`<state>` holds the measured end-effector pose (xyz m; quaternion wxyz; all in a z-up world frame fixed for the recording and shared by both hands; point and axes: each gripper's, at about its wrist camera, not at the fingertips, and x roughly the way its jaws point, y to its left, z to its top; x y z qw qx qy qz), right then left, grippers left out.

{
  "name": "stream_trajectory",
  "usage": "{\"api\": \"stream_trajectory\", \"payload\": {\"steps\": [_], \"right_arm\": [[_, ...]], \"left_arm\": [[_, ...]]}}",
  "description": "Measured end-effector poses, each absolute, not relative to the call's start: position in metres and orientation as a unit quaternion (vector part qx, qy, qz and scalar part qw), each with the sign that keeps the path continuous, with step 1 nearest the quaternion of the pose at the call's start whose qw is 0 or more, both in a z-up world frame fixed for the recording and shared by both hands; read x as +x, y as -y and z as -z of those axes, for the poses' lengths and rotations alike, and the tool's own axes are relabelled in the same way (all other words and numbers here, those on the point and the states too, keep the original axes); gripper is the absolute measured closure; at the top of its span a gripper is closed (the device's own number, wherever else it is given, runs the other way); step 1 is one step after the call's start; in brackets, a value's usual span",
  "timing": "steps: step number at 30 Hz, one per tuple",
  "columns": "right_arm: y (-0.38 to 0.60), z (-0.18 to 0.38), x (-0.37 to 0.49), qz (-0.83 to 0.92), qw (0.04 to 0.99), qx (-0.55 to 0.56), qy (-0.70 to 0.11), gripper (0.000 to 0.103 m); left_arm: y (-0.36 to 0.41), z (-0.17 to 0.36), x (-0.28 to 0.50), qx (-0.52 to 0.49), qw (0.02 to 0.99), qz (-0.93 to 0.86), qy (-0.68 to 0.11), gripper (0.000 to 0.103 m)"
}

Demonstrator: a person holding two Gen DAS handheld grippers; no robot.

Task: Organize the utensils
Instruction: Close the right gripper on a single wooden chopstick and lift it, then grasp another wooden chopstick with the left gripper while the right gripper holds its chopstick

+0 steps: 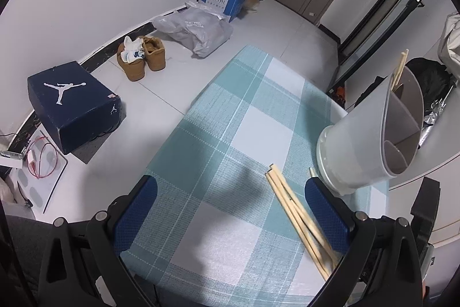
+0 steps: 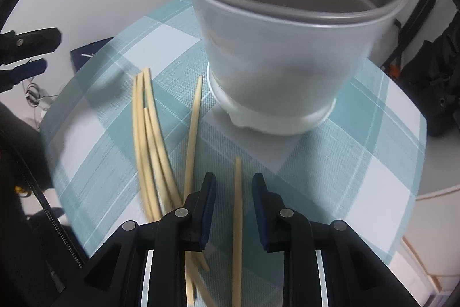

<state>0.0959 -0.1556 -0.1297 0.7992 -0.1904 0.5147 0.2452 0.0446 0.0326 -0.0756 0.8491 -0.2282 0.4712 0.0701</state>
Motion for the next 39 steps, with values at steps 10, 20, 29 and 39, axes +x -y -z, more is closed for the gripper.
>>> {"api": "stream_trajectory", "payload": {"steps": [10, 20, 29, 39], "right_arm": [[0.209, 0.096, 0.088, -0.241, 0.842, -0.105, -0.471, 0.099], [0.269, 0.057, 0.089, -0.226, 0.890, 0.059, -0.393, 0.099], [0.291, 0.056, 0.094, -0.216, 0.899, 0.109, -0.366, 0.099], [0.306, 0.048, 0.087, -0.225, 0.896, 0.137, -0.357, 0.099]], "left_arm": [[-0.020, 0.096, 0.049, -0.204, 0.830, -0.074, -0.513, 0.002], [0.013, 0.090, 0.053, -0.155, 0.846, -0.050, -0.508, 0.002], [0.064, 0.083, 0.082, -0.122, 0.846, 0.002, -0.519, 0.003], [0.087, 0.107, 0.087, -0.084, 0.822, -0.017, -0.563, 0.027]]}}
